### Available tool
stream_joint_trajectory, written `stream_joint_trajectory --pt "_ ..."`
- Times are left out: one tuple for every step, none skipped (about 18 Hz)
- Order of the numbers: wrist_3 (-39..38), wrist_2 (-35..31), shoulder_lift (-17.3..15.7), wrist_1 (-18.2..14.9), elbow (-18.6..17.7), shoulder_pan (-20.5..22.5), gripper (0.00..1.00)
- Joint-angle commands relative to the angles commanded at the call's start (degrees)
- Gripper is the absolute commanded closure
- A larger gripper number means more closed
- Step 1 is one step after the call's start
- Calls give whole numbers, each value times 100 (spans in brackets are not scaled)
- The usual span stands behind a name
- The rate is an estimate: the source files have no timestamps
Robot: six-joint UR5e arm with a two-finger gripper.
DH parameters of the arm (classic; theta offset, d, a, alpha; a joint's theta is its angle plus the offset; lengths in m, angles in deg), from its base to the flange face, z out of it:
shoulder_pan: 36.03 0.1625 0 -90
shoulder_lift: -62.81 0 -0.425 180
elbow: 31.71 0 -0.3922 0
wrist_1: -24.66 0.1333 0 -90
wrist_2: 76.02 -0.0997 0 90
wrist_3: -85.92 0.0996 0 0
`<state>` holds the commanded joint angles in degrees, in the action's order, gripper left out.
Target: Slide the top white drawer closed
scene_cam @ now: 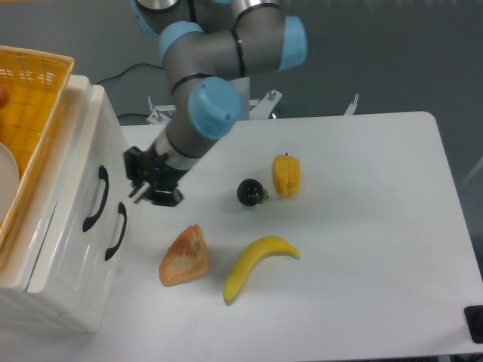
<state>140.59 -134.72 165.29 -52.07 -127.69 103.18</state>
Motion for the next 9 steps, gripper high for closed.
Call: stream_joint_trajectory --pt "0 0 0 0 18 141 35" --pt "0 -18 -9 0 27 307 11" --pt "0 -88 -17 9 44 457 0" --pt "0 -167 -26 9 62 606 0" --pt "0 -246 -35 9 79 747 0" --pt "9 -299 -35 9 97 922 0" --pt "52 -343 -44 9 97 1116 0" --pt "235 -378 -44 9 123 1274 0" --pt "524 -474 -35 9 141 1432 0"
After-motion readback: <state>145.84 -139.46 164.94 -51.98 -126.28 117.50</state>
